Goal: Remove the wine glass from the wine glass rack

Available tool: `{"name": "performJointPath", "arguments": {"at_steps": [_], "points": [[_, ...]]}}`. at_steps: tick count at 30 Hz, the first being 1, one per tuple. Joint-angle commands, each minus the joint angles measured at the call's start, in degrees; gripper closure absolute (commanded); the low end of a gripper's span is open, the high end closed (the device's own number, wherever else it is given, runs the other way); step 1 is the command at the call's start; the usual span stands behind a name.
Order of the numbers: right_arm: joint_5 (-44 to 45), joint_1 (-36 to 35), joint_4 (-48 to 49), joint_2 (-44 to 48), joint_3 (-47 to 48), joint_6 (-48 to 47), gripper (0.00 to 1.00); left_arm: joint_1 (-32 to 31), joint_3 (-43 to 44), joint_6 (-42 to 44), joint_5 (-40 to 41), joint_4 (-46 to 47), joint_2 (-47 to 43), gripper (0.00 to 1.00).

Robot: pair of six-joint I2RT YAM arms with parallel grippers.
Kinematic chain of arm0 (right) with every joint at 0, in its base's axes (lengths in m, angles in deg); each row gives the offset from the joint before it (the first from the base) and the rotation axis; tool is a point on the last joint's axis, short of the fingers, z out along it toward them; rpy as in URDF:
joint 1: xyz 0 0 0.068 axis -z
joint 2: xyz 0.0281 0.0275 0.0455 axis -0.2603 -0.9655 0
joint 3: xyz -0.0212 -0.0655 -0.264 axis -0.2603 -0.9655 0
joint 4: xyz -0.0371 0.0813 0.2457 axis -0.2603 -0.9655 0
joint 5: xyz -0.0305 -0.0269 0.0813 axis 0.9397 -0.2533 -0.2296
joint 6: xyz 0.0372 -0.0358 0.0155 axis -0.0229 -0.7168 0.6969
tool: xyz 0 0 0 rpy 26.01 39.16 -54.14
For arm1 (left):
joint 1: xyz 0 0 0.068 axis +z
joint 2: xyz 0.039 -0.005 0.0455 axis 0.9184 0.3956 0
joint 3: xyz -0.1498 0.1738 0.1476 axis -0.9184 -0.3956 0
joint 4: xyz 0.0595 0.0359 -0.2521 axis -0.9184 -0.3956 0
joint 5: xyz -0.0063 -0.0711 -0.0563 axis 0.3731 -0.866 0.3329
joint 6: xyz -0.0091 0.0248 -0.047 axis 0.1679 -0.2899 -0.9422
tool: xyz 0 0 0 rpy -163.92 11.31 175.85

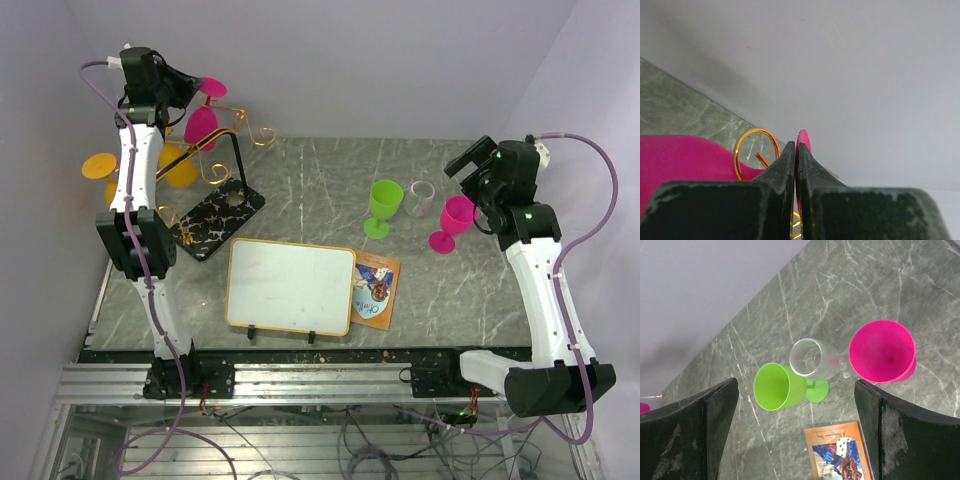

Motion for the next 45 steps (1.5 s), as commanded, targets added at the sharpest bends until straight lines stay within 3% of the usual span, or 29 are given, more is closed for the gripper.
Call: {"name": "performJointPath", "arguments": {"at_steps": [1, 22, 30, 38, 42, 45], "points": [[0.3, -0.3, 0.8, 0.4, -0.3, 0.0, 0.0, 0.5, -0.4, -2.8, -4.9, 4.9, -2.2, 0.93], [-0.5, -0.3, 0.8, 0.8, 0.3, -0.2, 0.0, -1.8, 1.3, -15.4, -16.0, 15.9, 0.1, 0.93], [-4.4, -0.3, 3.6, 1.3, 0.1, -3.4, 0.0, -3.8, 0.1, -26.4, -23.9, 31.5, -1.0, 0.93], [-31.1, -0.3, 17.3, 2.0, -2.4, -8.1, 0.0, -9.9, -12.1, -39.1, -30.4, 57.2, -9.6, 0.93], [-47.3, -0.3, 32.5, 2.8, -6.8, -1.8, 0.0, -14.1, -21.7, -49.1, -31.9, 73.0, -14.6, 0.93], [-57.3, -0.3, 50.3, 1.9, -12.1, 7.5, 0.0, -17.2, -28.0, -54.6, -31.1, 83.2, -17.7, 0.93]]}}
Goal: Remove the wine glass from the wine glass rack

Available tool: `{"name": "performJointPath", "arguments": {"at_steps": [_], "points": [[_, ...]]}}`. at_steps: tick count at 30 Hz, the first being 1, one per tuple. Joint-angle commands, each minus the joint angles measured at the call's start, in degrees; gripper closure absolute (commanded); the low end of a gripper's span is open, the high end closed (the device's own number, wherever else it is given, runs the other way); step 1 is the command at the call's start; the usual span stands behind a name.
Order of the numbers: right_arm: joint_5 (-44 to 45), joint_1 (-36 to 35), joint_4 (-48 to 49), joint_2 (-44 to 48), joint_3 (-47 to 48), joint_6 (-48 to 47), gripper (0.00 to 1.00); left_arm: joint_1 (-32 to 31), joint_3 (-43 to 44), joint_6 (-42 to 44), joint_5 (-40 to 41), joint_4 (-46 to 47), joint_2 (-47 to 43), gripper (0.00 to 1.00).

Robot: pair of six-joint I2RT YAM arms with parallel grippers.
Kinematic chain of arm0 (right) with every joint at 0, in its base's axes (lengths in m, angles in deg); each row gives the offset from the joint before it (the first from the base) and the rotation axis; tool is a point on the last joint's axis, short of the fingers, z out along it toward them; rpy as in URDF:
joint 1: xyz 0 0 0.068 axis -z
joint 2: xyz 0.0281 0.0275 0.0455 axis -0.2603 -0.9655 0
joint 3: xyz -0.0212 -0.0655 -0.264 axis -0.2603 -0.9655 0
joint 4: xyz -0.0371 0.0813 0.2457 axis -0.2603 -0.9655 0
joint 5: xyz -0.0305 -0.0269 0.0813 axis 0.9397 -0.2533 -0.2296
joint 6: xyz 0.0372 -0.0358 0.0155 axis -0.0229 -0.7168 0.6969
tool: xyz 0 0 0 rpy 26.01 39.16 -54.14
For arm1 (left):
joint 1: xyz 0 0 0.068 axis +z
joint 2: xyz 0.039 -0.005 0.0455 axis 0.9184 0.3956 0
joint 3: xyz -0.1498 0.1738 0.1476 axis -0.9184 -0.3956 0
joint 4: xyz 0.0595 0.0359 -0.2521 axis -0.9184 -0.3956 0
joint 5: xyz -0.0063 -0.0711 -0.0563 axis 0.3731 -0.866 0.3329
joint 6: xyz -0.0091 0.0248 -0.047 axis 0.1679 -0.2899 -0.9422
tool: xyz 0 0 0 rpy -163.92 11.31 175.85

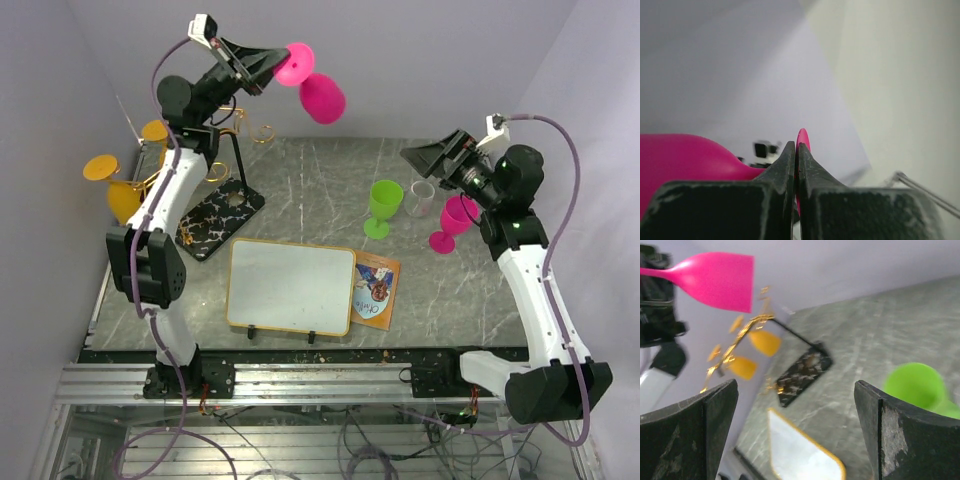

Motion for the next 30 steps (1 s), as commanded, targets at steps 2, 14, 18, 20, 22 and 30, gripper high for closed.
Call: {"name": "performJointPath", "arguments": {"at_steps": [2, 14, 18, 20, 22, 30], "points": [[-23.1, -0.3, 35.3, -1.3, -7.0, 16.8, 0.0, -5.3, -10.4, -14.2, -0.6, 27.1, -6.2, 0.93], [-27.1, -1.7, 86.0, -7.2, -16.0, 49.9, 0.06, -16.4, -27.9, -25.4, 9.0, 49.7, -7.8, 0.93], [-26.1, -1.9, 96.7, -9.1, -16.6, 59.7, 0.19, -17.8, -28.6, -26.5, 10.4, 52.8, -6.9, 0.93], [-24.5, -1.9, 100.2, -9.5, -17.4, 63.1, 0.23, -17.8, -29.0, -26.6, 10.7, 53.5, -6.8, 0.93], [-22.1, -2.0, 104.7, -9.9, -18.1, 66.6, 0.35, -17.9, -29.3, -25.6, 10.0, 52.6, -7.3, 0.93], [-18.0, -2.2, 97.4, -6.7, -16.7, 70.3, 0.95, -19.2, -31.2, -20.4, 7.1, 47.7, -9.3, 0.89]]}}
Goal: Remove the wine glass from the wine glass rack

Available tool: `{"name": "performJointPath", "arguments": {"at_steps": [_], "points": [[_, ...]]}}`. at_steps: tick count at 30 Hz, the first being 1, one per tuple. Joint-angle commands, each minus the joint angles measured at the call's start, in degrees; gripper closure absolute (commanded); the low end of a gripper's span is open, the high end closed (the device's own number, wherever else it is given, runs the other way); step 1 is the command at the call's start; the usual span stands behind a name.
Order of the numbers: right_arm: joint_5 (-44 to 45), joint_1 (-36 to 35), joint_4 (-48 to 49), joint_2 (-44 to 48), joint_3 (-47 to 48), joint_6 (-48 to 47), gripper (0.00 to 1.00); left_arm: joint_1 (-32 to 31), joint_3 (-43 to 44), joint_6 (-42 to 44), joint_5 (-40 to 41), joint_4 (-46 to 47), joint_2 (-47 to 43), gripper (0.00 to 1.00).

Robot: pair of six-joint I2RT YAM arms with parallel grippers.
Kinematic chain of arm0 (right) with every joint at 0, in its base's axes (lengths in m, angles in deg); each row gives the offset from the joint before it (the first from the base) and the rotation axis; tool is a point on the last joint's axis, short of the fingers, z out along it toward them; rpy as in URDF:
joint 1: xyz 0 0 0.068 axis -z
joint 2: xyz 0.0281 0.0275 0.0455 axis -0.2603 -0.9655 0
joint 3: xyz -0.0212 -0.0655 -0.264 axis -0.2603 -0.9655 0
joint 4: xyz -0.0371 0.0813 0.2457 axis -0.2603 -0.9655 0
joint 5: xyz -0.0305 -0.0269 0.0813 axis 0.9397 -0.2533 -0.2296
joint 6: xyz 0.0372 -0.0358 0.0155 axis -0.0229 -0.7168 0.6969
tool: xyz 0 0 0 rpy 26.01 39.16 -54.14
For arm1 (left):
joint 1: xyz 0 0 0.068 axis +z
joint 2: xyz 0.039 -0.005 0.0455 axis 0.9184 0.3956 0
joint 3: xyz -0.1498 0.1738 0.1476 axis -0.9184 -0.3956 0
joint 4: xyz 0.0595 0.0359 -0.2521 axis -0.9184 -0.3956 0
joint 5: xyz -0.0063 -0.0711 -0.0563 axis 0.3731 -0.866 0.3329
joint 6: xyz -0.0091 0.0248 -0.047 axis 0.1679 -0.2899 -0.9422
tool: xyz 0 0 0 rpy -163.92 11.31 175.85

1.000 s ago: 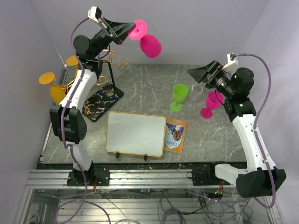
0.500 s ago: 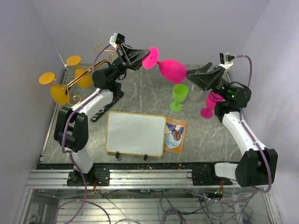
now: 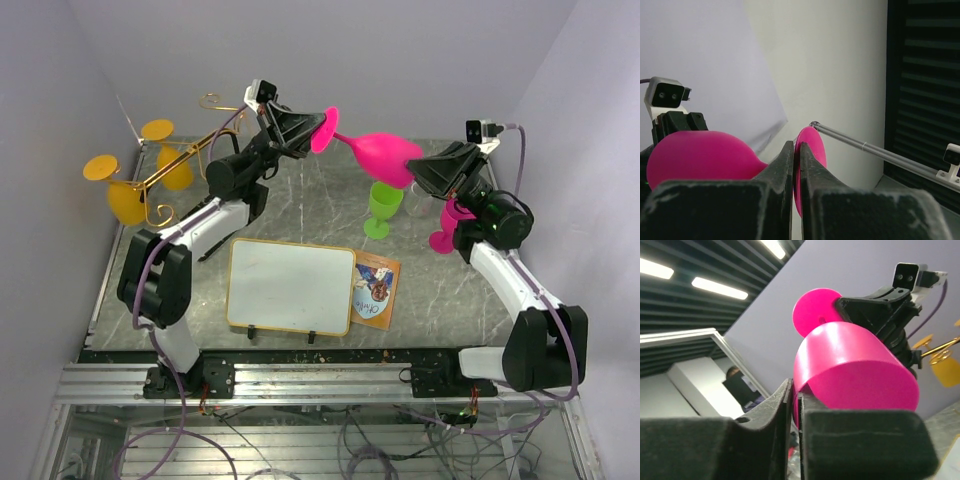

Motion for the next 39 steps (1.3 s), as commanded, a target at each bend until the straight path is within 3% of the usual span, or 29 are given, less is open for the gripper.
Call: {"name": "performJointPath", "arguments": {"at_steps": [1, 3, 5, 8, 10, 13, 19, 23, 25, 32, 39], "points": [[3.7, -0.3, -1.3, 4.3, 1.5, 1.3, 1.0, -0.9, -1.5, 1.6, -2.6, 3.4, -2.1, 0.84], [4.2, -0.3, -10.9, 7.1, 1.4, -2.6, 1.0, -0.8, -2.5, 3.8, -3.5, 1.7, -3.3, 0.72], [5.2, -0.2, -28.3, 10.8, 2.3, -8.5, 1.0, -0.8, -3.6, 6.6, -4.3, -0.4, -4.9, 0.56], [11.2, -0.2, -65.9, 15.7, 10.2, -24.6, 1.0, -0.6, -5.4, 12.5, -6.4, -7.1, -8.2, 0.3], [20.4, -0.2, -86.7, 16.9, 18.0, -32.8, 1.0, -0.5, -7.1, 16.9, -7.0, -12.6, -10.7, 0.23], [34.5, -0.2, -101.8, 18.9, 22.3, -37.4, 1.0, -0.3, -10.1, 22.8, -7.4, -21.0, -14.2, 0.2], [52.7, -0.2, -121.9, 21.9, 25.7, -40.2, 1.0, 0.7, -10.9, 39.6, -7.7, -43.5, -21.1, 0.18], [53.4, -0.2, -133.7, 22.4, 25.7, -40.9, 1.0, 1.0, -3.6, 56.6, -5.0, -68.6, -24.4, 0.15], [52.0, -0.2, -139.3, 21.8, 26.7, -42.4, 1.0, 1.1, 0.0, 62.9, -2.7, -76.6, -25.2, 0.14], [54.8, -0.2, -159.5, 14.1, 32.3, -46.3, 1.0, 1.1, 5.2, 71.8, 2.5, -86.7, -25.9, 0.13], [57.5, -0.2, -164.7, 3.3, 29.1, -44.0, 1.0, 1.1, 7.0, 75.5, 6.7, -92.6, -27.5, 0.13]]}}
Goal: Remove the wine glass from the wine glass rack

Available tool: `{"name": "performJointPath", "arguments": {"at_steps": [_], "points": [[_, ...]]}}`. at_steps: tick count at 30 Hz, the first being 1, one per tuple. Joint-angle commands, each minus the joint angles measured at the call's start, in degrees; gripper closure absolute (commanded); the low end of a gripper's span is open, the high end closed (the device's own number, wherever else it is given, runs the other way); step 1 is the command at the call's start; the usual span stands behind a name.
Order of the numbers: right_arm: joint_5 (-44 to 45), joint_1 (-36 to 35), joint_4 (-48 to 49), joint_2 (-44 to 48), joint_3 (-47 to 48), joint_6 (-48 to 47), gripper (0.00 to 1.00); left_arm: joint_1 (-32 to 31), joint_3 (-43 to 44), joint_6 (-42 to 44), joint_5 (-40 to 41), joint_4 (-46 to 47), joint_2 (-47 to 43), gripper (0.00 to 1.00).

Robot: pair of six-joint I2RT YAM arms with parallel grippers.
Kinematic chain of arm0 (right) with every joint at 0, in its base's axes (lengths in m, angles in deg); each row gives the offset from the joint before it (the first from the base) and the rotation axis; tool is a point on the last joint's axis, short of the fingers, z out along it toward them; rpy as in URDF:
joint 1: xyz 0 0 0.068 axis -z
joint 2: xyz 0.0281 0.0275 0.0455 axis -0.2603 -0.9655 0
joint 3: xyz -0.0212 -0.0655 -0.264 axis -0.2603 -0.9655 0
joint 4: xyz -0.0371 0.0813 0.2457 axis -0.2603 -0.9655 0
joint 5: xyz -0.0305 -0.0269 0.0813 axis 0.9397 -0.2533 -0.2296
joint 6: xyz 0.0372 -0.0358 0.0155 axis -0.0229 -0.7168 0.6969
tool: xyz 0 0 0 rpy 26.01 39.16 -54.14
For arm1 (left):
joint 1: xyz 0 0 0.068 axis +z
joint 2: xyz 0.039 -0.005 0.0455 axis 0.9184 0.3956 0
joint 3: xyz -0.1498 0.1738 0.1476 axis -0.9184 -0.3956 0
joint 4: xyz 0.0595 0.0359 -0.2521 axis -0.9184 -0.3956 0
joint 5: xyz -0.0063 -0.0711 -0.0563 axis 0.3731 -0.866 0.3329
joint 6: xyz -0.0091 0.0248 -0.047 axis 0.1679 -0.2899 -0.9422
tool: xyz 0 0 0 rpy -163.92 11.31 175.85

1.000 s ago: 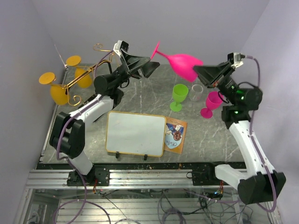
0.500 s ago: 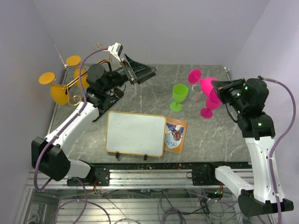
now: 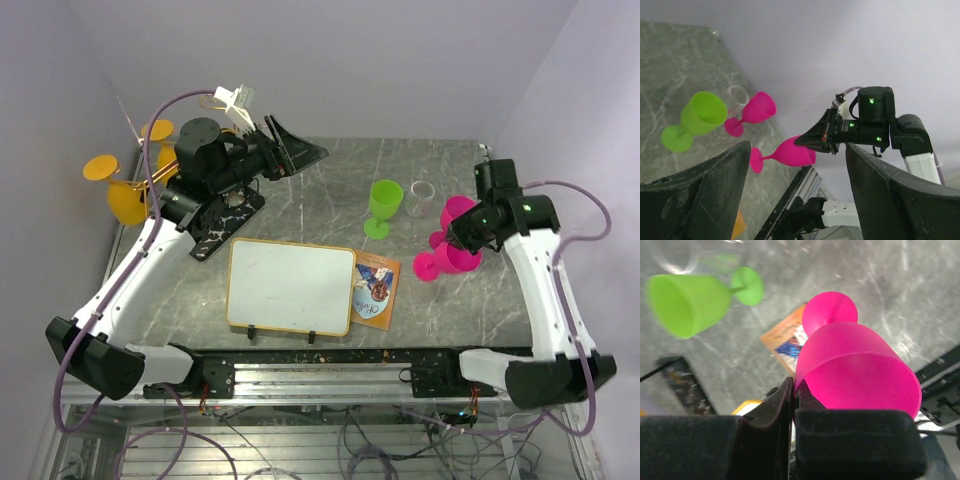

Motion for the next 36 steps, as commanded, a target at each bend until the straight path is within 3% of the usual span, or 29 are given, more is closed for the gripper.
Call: {"name": "performJointPath", "arguments": {"at_steps": [1, 8, 20, 22, 27, 33, 36], "points": [[2.2, 0.0, -5.5, -5.5, -2.5, 1.2, 1.0, 0.5, 3.2, 6.1, 4.7, -8.0, -1.8, 0.13], [7.0, -0.1, -4.7, -14.0, -2.0, 2.7, 1.0, 0.7, 6.4, 12.0, 11.6, -17.8, -4.8, 0.11], [14.5, -5.0, 0.6, -15.4, -7.0, 5.3, 1.0, 1.7, 5.2, 16.0, 25.3, -29.5, -9.8, 0.09], [15.3, -6.0, 1.3, -15.3, -7.5, 5.8, 0.96, 2.6, 6.1, 16.6, 26.5, -31.9, -9.5, 0.08], [16.5, -7.6, 1.6, -15.8, -8.0, 6.4, 0.9, 7.5, 6.7, 17.6, 23.5, -34.9, -9.4, 0.09], [16.5, -8.0, 1.9, -16.0, -7.9, 5.5, 0.83, 17.6, 5.9, 18.4, 16.4, -36.3, -9.6, 0.1], [17.2, -8.0, 1.8, -15.1, -7.6, 4.9, 0.7, 21.0, 7.1, 20.4, 16.0, -38.0, -9.3, 0.1]]}}
